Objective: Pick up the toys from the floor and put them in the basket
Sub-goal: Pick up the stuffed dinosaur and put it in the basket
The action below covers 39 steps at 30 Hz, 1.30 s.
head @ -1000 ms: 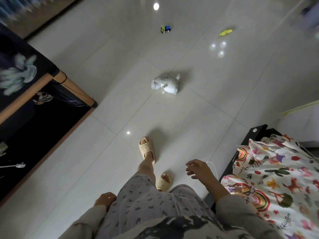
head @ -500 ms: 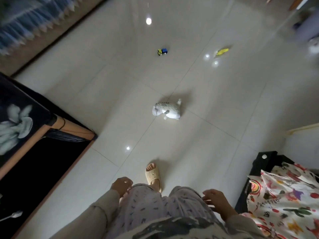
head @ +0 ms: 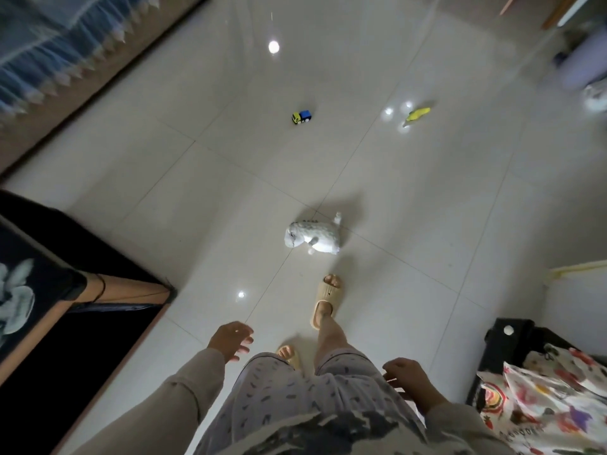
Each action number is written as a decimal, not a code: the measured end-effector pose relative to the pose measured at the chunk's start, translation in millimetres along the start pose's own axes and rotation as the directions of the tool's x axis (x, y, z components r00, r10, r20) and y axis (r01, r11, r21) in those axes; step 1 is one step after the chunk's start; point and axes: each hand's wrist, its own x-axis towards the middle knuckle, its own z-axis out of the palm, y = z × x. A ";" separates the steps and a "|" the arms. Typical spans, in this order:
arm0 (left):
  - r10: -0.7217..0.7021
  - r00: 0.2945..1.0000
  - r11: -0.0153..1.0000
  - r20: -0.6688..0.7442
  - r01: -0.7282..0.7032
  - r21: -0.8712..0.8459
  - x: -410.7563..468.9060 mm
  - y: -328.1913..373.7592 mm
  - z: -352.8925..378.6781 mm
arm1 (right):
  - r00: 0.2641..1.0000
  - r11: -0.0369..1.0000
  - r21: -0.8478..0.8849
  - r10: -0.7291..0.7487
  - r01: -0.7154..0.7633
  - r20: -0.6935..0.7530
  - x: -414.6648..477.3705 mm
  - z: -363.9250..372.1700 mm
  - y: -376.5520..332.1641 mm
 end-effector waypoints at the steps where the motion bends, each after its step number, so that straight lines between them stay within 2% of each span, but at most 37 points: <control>1: -0.040 0.999 0.999 -0.012 0.040 -0.003 1.1 1.9 0.9 | 1.000 1.000 0.006 -0.022 0.022 0.011 6.2 -4.5 -16.3; 4: -0.114 0.993 0.992 -0.024 0.115 0.053 4.7 2.6 5.3 | 0.995 0.995 0.007 -0.102 0.102 0.011 21.5 -22.2 -66.3; 6: -0.138 0.990 0.984 -0.025 0.140 0.107 9.0 7.4 7.1 | 0.991 0.989 0.078 -0.130 0.128 0.029 30.9 -34.7 -98.5; 10: -0.206 0.976 0.977 -0.072 0.210 0.045 14.9 39.4 1.2 | 0.987 0.984 0.121 -0.138 0.128 0.081 47.7 -53.9 -146.1; 13: -0.173 0.982 0.984 -0.079 0.176 0.030 24.6 75.2 -1.2 | 0.989 0.992 0.058 -0.113 0.108 0.095 58.9 -62.6 -164.9; 17: -0.092 0.994 0.989 -0.052 0.098 0.111 40.6 122.6 2.0 | 0.994 0.998 -0.009 -0.054 0.055 0.099 65.3 -67.2 -176.1; 22: -0.030 1.000 0.970 0.007 0.028 0.240 68.1 174.5 1.1 | 0.991 0.990 0.140 0.016 -0.035 0.135 71.8 -54.3 -189.5; 27: -0.022 0.999 0.939 0.042 0.006 0.344 103.2 210.6 -7.7 | 0.988 0.987 0.134 0.067 -0.086 0.139 86.6 -36.3 -205.8; 34: -0.008 0.999 0.929 0.038 -0.007 0.370 167.8 259.9 -15.8 | 0.990 0.990 0.126 0.042 -0.060 0.138 136.3 -27.4 -260.7; 39: -0.010 0.999 0.900 0.049 -0.012 0.435 237.5 277.2 -1.2 | 0.990 0.995 0.098 0.013 -0.027 0.138 222.5 -16.5 -294.4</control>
